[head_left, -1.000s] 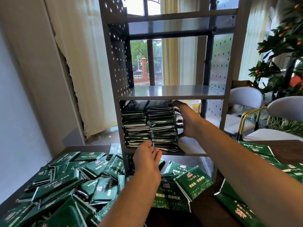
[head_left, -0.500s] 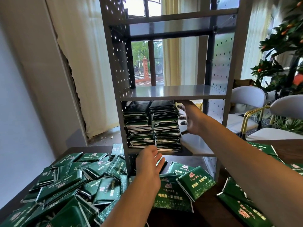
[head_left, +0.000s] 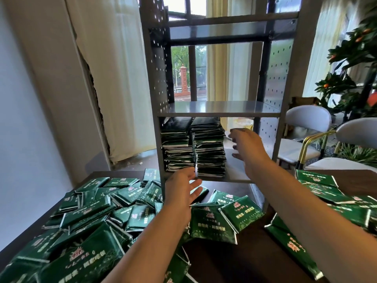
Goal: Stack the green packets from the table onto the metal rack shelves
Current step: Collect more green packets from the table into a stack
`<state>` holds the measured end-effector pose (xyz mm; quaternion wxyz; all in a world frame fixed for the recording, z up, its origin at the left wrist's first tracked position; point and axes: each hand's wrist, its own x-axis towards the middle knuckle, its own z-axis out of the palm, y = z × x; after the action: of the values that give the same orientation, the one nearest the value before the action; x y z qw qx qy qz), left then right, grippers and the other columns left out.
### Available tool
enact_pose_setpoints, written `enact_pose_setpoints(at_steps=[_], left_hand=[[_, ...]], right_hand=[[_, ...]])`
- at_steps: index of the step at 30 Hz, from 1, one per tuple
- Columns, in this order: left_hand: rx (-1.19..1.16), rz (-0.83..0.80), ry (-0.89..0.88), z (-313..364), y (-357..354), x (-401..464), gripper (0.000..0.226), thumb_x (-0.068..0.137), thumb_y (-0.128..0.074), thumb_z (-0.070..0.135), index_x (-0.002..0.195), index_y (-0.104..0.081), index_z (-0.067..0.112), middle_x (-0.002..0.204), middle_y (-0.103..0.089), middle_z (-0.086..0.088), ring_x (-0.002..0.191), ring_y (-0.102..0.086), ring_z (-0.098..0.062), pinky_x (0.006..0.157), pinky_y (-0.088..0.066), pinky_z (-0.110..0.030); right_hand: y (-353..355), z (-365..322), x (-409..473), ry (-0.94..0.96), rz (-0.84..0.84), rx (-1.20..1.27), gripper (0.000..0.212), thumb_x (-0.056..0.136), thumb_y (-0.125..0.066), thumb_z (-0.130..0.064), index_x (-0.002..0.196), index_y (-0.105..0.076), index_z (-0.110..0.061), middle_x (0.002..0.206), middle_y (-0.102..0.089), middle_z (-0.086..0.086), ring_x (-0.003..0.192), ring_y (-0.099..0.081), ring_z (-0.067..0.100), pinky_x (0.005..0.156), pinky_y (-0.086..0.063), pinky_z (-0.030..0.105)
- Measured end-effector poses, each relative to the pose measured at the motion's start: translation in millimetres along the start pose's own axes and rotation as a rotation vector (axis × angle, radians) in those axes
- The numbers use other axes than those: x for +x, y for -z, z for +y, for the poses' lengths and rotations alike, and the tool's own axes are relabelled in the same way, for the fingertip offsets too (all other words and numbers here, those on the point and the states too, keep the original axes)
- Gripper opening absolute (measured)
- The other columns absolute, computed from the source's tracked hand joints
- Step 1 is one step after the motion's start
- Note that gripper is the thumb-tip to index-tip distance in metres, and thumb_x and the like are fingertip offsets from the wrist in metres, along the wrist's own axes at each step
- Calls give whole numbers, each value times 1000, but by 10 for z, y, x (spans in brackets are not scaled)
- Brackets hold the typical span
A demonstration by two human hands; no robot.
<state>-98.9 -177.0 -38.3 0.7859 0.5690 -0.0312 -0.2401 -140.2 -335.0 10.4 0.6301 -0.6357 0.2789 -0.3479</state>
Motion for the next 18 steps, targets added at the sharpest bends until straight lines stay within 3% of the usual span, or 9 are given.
enact_pose_setpoints(at_steps=[3,8,12,15,18], left_hand=[[183,-51,-109,17,124,-192,11,98,-60,17,103,-70,14,102,-71,-4,95,-69,-20,77,-57,-28],[600,-187,-207,-14,474,-506,16,99,-59,25,106,-71,17,101,-73,-3,93,-69,-16,82,-56,-31],[1198,-251,-327,-75,871,-788,18,98,-59,31,106,-69,19,106,-69,-2,85,-59,-10,80,-47,-27],[1587,-193,-330,-139,1143,-928,37,91,-65,44,127,-60,33,129,-57,6,107,-55,-12,90,-45,-28],[1797,-207,-304,-276,1344,-1047,64,90,-68,44,147,-40,37,143,-45,2,125,-48,-17,109,-42,-37]], right_hand=[[70,72,-448,-29,-22,30,13,99,-55,-15,99,-66,-21,92,-65,3,89,-59,22,80,-52,35],[154,361,-1146,-144,-253,-17,14,96,-60,-16,102,-69,-6,81,-70,11,72,-64,23,69,-51,32],[158,731,-1602,-214,-374,-129,12,99,-57,-15,97,-68,-10,69,-65,4,58,-61,18,64,-49,27],[127,1007,-1852,-209,-500,-328,13,100,-55,-16,94,-67,-14,77,-66,3,65,-61,18,59,-45,24],[101,1196,-2016,-170,-574,-454,13,97,-57,-17,90,-67,-20,79,-66,-2,67,-60,12,62,-45,25]])
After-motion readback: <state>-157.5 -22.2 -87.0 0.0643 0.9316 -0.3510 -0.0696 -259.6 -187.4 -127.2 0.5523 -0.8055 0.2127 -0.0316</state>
